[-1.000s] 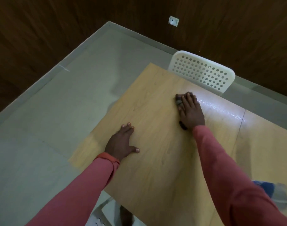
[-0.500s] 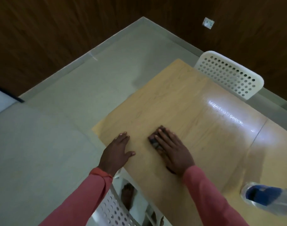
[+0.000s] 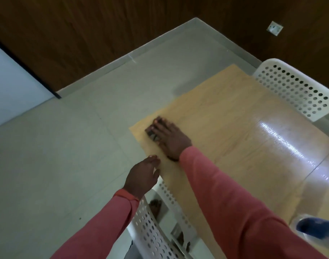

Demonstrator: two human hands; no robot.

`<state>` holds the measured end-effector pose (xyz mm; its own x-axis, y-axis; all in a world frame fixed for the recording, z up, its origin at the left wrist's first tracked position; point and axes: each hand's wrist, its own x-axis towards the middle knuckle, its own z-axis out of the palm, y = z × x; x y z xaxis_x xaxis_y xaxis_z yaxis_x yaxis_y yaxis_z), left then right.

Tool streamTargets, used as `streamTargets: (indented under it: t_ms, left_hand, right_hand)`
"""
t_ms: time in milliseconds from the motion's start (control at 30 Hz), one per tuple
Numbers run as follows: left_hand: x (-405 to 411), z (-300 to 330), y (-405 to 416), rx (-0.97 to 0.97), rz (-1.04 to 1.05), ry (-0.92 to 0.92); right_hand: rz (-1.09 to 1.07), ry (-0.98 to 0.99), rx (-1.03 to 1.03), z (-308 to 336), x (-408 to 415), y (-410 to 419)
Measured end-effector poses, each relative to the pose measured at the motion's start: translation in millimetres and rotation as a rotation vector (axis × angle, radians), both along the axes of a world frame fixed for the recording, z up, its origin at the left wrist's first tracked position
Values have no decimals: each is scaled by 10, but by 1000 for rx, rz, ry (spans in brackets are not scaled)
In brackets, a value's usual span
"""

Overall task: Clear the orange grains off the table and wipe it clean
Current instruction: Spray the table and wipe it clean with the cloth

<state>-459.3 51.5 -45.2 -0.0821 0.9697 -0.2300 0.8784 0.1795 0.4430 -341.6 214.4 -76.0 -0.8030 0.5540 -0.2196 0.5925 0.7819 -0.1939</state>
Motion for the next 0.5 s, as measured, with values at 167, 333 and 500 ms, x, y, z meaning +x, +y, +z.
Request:
streamTargets:
  t_ms: [167, 333, 500]
  left_hand:
    - [124, 54, -206, 122, 96, -51]
    - [426, 87, -346, 160, -38, 60]
    - [923, 56, -531, 202, -191, 47]
  right_hand:
    - [52, 102, 23, -89, 614, -893]
    - [-106, 124, 48, -61, 1365, -1645]
    - [-331, 136, 85, -32, 2048, -2314]
